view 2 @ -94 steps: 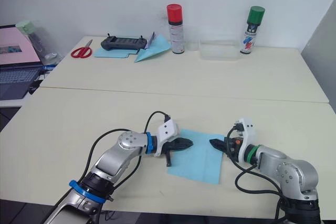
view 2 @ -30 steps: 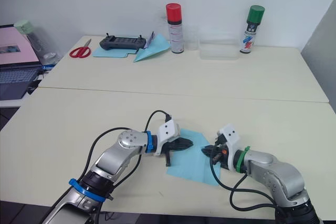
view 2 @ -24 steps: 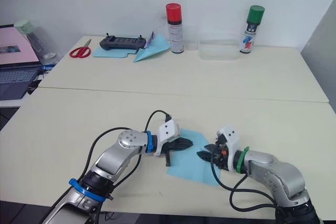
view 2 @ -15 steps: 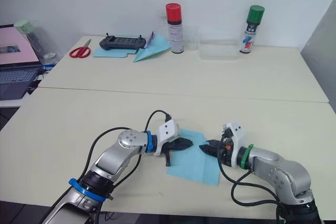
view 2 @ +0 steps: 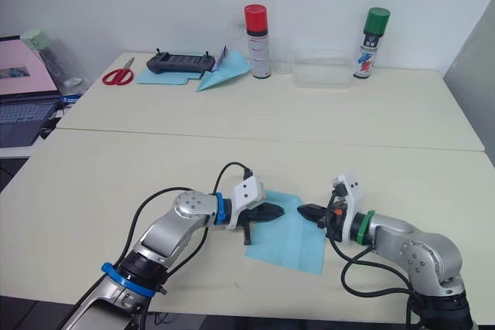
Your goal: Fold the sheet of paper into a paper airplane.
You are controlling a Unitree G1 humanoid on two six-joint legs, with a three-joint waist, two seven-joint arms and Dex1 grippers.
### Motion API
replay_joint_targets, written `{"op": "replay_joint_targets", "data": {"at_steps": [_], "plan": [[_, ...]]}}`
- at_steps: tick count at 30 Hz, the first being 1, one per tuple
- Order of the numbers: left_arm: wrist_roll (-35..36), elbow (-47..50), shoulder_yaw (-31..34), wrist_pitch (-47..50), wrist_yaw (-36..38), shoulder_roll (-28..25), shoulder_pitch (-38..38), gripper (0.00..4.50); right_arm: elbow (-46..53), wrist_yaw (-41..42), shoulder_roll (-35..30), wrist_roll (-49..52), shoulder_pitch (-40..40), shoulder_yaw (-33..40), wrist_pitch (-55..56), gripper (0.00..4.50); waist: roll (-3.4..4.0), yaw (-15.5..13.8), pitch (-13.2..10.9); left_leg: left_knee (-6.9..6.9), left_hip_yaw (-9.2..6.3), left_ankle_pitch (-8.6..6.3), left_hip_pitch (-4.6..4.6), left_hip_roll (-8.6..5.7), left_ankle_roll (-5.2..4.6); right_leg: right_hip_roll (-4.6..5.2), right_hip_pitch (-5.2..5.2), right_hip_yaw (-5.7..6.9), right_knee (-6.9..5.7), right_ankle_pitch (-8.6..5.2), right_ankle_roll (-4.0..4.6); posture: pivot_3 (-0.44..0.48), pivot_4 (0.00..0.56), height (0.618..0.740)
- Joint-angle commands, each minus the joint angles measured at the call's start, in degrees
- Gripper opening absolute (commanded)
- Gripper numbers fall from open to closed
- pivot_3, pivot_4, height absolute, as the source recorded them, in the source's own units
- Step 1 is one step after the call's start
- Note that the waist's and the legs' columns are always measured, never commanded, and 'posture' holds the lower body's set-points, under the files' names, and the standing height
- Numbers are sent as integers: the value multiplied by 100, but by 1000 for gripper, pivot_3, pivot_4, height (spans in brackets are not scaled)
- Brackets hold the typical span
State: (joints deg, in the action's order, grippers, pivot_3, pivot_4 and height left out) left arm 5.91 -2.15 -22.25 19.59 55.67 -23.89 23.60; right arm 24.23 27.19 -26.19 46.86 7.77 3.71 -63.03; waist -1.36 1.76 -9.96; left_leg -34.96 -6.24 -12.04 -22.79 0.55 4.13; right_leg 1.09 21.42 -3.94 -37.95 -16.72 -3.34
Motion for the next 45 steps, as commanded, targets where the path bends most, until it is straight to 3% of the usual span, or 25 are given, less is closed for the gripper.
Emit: {"op": "replay_joint_targets", "data": {"at_steps": [1, 19, 29, 45], "plan": [[-238, -180, -176, 145, -5, -119, -110, 0, 60, -12, -22, -81, 0, -49, 125, 12, 0, 0, 0, 0, 0, 0, 0, 0, 0, 0, 0, 0, 0, 0, 0, 0, 150, 740], [-120, -59, -114, 290, -22, -61, -70, 0, 104, -1, 42, -402, -206, -444, 380, 12, 0, 8, 0, 1, 0, 0, 0, 2, 0, -1, 1, 0, 1, 0, 0, 0, 150, 740], [378, 326, 120, 964, 133, 326, 747, 0, -4, -14, 74, -581, -206, -459, 447, 12, 0, 0, -13, 0, -1, 0, -15, 0, 0, -1, 15, 1, -1, 0, -1, 0, 150, 740], [-529, -1397, -673, -9, 55, 933, 1267, 0, 91, -154, 230, -646, -250, -433, 461, 12, -1, -1, -15, 0, -1, 0, -12, -2, 0, -2, 10, 1, -2, -1, -3, 0, 150, 740]]}}
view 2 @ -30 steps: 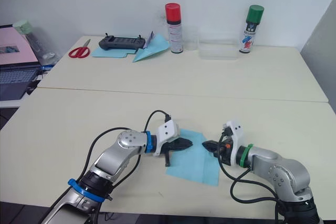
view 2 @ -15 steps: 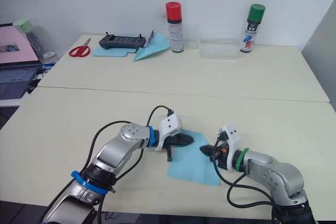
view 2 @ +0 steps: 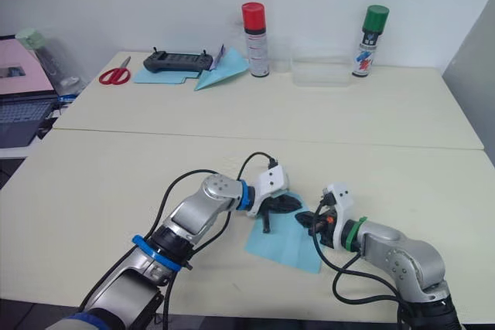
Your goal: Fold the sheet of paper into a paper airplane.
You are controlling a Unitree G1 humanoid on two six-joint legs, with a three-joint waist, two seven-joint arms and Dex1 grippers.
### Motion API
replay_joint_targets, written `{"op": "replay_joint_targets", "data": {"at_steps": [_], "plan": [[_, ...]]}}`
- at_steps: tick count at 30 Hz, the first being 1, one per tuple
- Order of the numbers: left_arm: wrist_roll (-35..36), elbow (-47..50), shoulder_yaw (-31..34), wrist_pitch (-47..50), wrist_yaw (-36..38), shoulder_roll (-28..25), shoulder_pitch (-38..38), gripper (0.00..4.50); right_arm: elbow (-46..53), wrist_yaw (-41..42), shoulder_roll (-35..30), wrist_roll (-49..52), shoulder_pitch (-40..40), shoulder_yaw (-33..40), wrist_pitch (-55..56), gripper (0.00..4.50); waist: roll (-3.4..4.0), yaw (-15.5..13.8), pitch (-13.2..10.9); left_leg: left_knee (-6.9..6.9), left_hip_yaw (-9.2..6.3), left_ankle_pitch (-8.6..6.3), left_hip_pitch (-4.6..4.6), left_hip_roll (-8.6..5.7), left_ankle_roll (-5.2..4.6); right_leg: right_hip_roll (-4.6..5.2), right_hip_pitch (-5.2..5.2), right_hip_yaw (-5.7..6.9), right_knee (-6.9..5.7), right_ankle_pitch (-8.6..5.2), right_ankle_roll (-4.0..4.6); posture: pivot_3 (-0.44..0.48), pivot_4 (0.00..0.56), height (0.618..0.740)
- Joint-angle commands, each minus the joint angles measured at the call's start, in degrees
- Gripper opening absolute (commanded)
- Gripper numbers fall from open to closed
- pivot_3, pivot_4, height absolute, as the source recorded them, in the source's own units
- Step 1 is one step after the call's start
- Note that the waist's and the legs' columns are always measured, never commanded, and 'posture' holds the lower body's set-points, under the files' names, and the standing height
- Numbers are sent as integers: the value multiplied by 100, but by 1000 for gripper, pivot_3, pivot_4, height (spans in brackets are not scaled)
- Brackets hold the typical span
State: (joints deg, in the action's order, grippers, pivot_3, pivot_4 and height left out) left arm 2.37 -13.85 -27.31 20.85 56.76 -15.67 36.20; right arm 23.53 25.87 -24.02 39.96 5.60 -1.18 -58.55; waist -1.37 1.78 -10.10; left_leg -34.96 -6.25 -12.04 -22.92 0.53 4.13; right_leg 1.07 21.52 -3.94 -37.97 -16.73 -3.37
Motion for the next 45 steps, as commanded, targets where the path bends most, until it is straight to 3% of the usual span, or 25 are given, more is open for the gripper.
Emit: {"op": "replay_joint_targets", "data": {"at_steps": [1, 5, 6, 9, 13, 17, 22, 25, 30, 37, 45], "plan": [[-218, -265, -196, -161, -36, 130, -2, 0, 174, -24, 15, 37, -37, 43, 15, 12, 0, -3, 0, -1, 0, 0, 0, 0, 0, 0, -1, 0, 0, 0, 0, 0, 150, 740], [-331, -244, -288, -100, 48, 89, -100, 0, 275, 45, -16, 106, -67, 58, 13, 12, 0, -2, 0, -1, -1, 0, 1, 0, 0, 0, -3, 0, 0, 0, 0, 0, 150, 740], [-351, -228, -304, -81, 58, 66, -128, 0, 320, 94, -43, 154, -82, 81, 7, 185, 0, -2, 0, 0, -1, 0, 1, 0, 0, 0, -2, 0, 0, 0, 0, 0, 150, 740], [-431, -230, -331, -135, 54, -7, -204, 0, 584, 339, -204, 490, -155, 196, -140, 943, 0, 1, 0, 0, -1, 0, 1, 0, 0, 0, -2, 0, 1, 0, -1, 0, 150, 740], [-418, -227, -274, -107, 34, 16, -216, 0, 858, 546, -481, 959, -210, 427, -357, 2390, 0, 3, 1, 1, -2, 0, 3, 1, 0, 0, -3, 1, 0, 0, -1, 0, 150, 740], [-412, -254, -238, -81, -6, 74, -178, 0, 786, 535, -579, 1241, -79, 711, -385, 2390, -1, 3, 1, 0, -2, 0, 6, 2, 0, -1, -7, 1, 0, 0, -1, 0, 150, 740], [-434, -309, -241, -108, -19, 97, -156, 0, 257, 226, -423, 874, 259, 868, -17, 2390, -1, 4, 1, -1, -1, 0, 7, 1, 0, -1, -9, 1, 0, 0, -1, 0, 150, 740], [-457, -302, -261, -132, -11, 88, -177, 0, -32, 256, -612, 172, 283, 455, 447, 1766, 0, -6, 2, -1, -1, 0, 7, 0, 0, 0, -9, 1, 0, 0, -1, 0, 150, 740], [-481, -330, -289, -172, 21, 88, -176, 0, -82, 569, -820, -624, 80, -318, 1118, 24, 1, -2, 3, 0, -1, 0, 7, 0, 0, 0, -8, 1, 1, 0, -1, 0, 150, 740], [-548, -435, -326, -245, 16, 120, -127, 0, -139, 626, -1070, -1213, -338, -715, 1307, 24, -3, -7, 8, -2, -2, 0, 11, 0, 0, 0, -14, 3, 1, 0, -1, 0, 150, 740], [-545, -439, -314, -317, 21, 158, -179, 0, 334, 825, -1506, -1232, -1214, -346, 1379, 24, -24, -25, 39, -2, -4, 0, 16, -1, 0, 1, -22, 4, 5, 0, -2, 0, 150, 740]]}}
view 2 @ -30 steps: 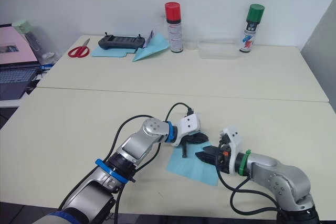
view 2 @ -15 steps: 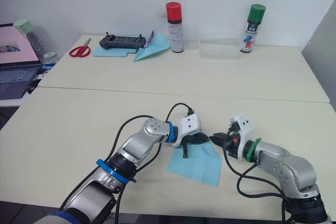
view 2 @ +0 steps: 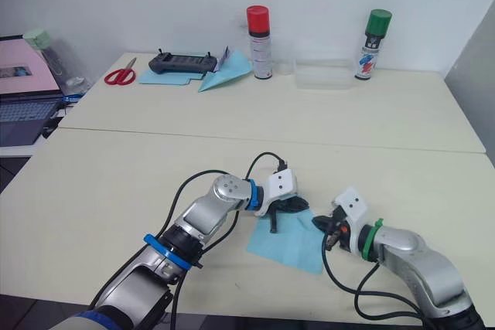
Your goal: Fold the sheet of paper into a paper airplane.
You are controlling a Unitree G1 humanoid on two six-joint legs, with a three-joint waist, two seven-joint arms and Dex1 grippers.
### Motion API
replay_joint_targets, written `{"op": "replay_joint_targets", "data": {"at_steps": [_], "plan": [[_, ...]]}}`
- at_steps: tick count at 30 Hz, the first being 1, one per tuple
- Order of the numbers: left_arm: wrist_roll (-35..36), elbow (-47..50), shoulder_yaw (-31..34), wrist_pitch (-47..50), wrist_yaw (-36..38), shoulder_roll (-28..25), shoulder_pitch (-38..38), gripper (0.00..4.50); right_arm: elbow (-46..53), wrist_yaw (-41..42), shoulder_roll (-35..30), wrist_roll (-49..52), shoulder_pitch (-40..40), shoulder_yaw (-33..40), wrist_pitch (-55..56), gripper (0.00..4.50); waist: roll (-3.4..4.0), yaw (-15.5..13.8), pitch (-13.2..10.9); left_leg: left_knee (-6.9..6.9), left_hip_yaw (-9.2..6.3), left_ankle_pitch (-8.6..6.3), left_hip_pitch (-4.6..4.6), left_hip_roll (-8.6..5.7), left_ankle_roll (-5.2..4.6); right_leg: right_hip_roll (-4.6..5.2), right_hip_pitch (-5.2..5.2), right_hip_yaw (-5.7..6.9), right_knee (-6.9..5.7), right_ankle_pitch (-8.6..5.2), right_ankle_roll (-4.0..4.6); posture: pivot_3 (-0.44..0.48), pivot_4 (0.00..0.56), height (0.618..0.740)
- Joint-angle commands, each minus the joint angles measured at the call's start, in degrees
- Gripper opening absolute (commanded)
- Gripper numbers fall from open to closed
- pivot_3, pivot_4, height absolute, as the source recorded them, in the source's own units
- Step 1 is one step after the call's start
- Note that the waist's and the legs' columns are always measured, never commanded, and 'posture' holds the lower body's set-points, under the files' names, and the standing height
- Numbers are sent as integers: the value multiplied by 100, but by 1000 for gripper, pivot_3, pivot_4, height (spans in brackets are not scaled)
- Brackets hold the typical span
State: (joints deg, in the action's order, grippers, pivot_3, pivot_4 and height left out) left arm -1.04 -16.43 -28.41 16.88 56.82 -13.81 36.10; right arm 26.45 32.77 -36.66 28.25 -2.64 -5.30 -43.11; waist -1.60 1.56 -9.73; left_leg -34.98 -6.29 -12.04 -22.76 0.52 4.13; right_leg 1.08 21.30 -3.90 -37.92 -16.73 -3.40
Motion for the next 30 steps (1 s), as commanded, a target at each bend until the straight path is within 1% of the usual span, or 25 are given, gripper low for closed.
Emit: {"op": "replay_joint_targets", "data": {"at_steps": [1, 3, 5, 8, 11, 15, 20, 26, 30], "plan": [[-206, -176, -205, 80, 14, -27, -178, 0, 99, 184, -301, -34, -482, 112, -158, 24, -1, -4, 3, 0, 0, 0, 0, 0, 0, 0, -1, 1, 0, 0, 0, 0, 150, 740], [-208, -157, -202, 73, 16, -42, -209, 0, 252, 271, -411, 11, -676, 231, -144, 24, -4, -3, 7, 0, -1, 0, 0, 0, 0, 0, -2, 1, 1, 0, 0, 0, 150, 740], [-199, -139, -176, 62, 8, -62, -237, 0, 326, 390, -455, -99, -741, 333, 212, 24, -6, -2, 9, 0, -1, 0, 0, 0, 0, 0, -2, 1, 2, -1, 0, 0, 150, 740], [-118, -96, -48, -26, -60, -39, -294, 0, 187, 519, -220, -167, -475, 506, 952, 24, -7, 10, 9, 0, 0, 0, 1, 1, 0, 0, -2, 1, 1, -1, 0, 0, 150, 740], [-85, -50, 9, -55, -51, -4, -310, 0, -94, 556, -51, -368, -95, 442, 1352, 24, -5, 25, 7, -2, 7, 0, 3, 0, 0, 0, 0, -5, -2, 1, -2, 0, 150, 740], [-96, -38, 18, -83, -45, 19, -292, 0, -332, 651, 110, -600, 205, 13, 1406, 24, -5, 19, 7, -3, 2, 0, 4, 1, 0, -1, 0, -1, -4, 1, -2, 0, 150, 740], [-4, 125, 110, -41, -79, 70, -279, 0, -383, 577, 191, -917, 215, -573, 1072, 24, -4, 9, 7, -1, 1, 0, -6, 0, 0, 0, 7, -1, -1, 0, -3, 0, 150, 740], [50, 258, 169, 5, -95, 77, -304, 0, -390, 615, 222, -1078, 101, -804, 1039, 24, -4, 15, 7, -2, 0, 0, 2, 1, 0, -1, 3, -1, -6, 0, -3, 0, 150, 740], [360, 582, 316, 133, -38, 190, -374, 0, -467, 597, 272, -1134, 128, -829, 1049, 24, -4, 17, 7, -2, 0, 0, 1, 1, 0, -1, 3, -1, -6, 0, -3, 0, 150, 740]]}}
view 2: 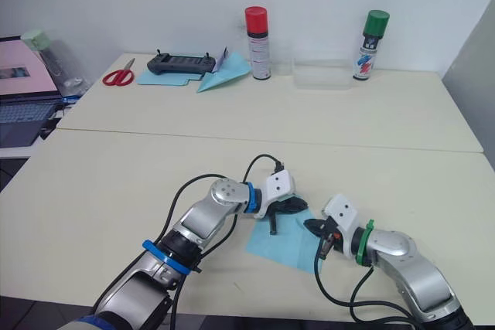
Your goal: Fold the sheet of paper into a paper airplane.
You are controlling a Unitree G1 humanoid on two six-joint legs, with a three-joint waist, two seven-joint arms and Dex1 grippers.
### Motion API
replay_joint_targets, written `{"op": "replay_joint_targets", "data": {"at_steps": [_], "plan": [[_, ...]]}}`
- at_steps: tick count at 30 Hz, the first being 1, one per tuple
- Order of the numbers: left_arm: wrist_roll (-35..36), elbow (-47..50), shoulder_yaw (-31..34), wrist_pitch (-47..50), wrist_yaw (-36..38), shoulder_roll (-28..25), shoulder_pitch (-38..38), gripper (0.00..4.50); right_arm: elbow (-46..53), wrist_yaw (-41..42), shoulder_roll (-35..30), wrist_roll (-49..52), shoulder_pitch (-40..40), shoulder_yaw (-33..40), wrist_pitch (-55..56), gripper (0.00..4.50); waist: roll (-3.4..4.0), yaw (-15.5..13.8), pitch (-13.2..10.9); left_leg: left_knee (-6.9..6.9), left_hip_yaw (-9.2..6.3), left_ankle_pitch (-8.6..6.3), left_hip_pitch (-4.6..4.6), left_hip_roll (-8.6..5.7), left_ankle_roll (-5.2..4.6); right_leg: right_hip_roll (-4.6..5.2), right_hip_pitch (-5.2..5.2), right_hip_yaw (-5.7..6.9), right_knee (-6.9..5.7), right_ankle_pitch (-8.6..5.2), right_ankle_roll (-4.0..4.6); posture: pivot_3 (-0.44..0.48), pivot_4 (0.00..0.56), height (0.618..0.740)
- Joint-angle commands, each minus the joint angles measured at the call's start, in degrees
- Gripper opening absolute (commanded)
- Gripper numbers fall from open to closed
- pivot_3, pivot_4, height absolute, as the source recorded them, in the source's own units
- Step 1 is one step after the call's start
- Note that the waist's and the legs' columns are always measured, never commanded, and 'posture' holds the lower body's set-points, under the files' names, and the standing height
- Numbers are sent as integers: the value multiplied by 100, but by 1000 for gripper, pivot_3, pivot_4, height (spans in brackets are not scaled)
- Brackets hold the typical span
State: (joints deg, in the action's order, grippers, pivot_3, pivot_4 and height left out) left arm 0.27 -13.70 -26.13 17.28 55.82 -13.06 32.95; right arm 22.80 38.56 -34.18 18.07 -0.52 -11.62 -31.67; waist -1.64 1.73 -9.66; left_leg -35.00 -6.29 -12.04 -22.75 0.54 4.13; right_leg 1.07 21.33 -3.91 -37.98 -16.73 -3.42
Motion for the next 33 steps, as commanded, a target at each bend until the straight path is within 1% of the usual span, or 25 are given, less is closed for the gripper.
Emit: {"op": "replay_joint_targets", "data": {"at_steps": [1, 6, 8, 12, 15, 18, 22, 24, 26, 29, 33], "plan": [[282, 368, 119, 127, 53, 145, -73, 0, -122, 8, 39, -137, -82, -192, -89, 24, 0, 5, 0, 0, 0, 0, -1, 0, 0, 0, 1, 0, 0, 0, 0, 0, 150, 740], [656, 645, 178, 477, 133, 323, -123, 0, -199, 42, 53, -242, -86, -201, -49, 24, 0, 12, 0, -1, 1, 0, 4, 1, 0, 0, -1, -1, -4, 0, 0, 0, 150, 740], [604, 622, 26, 497, 222, 277, -165, 0, -207, 40, 51, -271, -92, -213, -33, 24, 0, 14, 0, -1, 1, 0, 5, 1, 0, -1, -2, -1, -5, 0, 0, 0, 150, 740], [-26, -23, -245, 396, -65, -18, -135, 0, -181, 10, 40, -293, -137, -197, -26, 24, 3, 15, 2, -1, 1, 0, 8, 1, 0, -2, -4, -1, -4, 0, 0, 0, 150, 740], [-145, -298, -190, 271, -202, -103, -120, 0, -167, 19, 24, -298, -173, -179, -22, 24, -1, 12, 7, -1, 0, 0, 14, 1, 0, -2, -13, -1, -2, 0, 0, 0, 150, 740], [-301, -730, -68, 93, -583, -104, -5, 0, -201, 25, 15, -331, -197, -193, 15, 24, -4, 11, 11, -2, 3, 0, 24, 0, 0, -1, -22, -3, -2, 0, 0, 0, 150, 740], [-371, -1366, 323, -174, -1439, -77, 252, 0, -237, 15, 58, -379, -189, -241, 40, 24, -8, 22, 34, -4, 4, 1, 44, 2, 0, -1, -36, -4, -5, 1, -1, 0, 150, 740], [-274, -1473, 533, -208, -1567, -161, 287, 0, -243, 9, 74, -395, -174, -262, 45, 24, -9, 44, 34, -3, 8, 0, 70, 6, 0, -1, -57, -4, -3, 0, 1, 0, 150, 740], [-158, -1443, 731, -327, -1535, -265, 259, 0, -273, 12, 93, -403, -143, -276, 54, 24, -8, 61, 35, 0, 9, 0, 82, 7, 0, -1, -67, -4, -3, -1, 2, 0, 150, 740], [344, -967, 1208, -386, -1277, -300, 162, 0, -378, 32, 133, -435, -53, -297, 91, 24, -7, 76, 34, 6, 9, -1, 85, 8, 1, -1, -69, -3, 1, -1, 2, 0, 150, 740], [955, -144, 1706, 189, -1033, -435, 20, 0, -579, 21, 237, -488, 129, -313, 166, 24, -6, 88, 24, 9, 7, -1, 75, 9, 1, -1, -59, -1, -2, -1, 2, 0, 150, 740]]}}
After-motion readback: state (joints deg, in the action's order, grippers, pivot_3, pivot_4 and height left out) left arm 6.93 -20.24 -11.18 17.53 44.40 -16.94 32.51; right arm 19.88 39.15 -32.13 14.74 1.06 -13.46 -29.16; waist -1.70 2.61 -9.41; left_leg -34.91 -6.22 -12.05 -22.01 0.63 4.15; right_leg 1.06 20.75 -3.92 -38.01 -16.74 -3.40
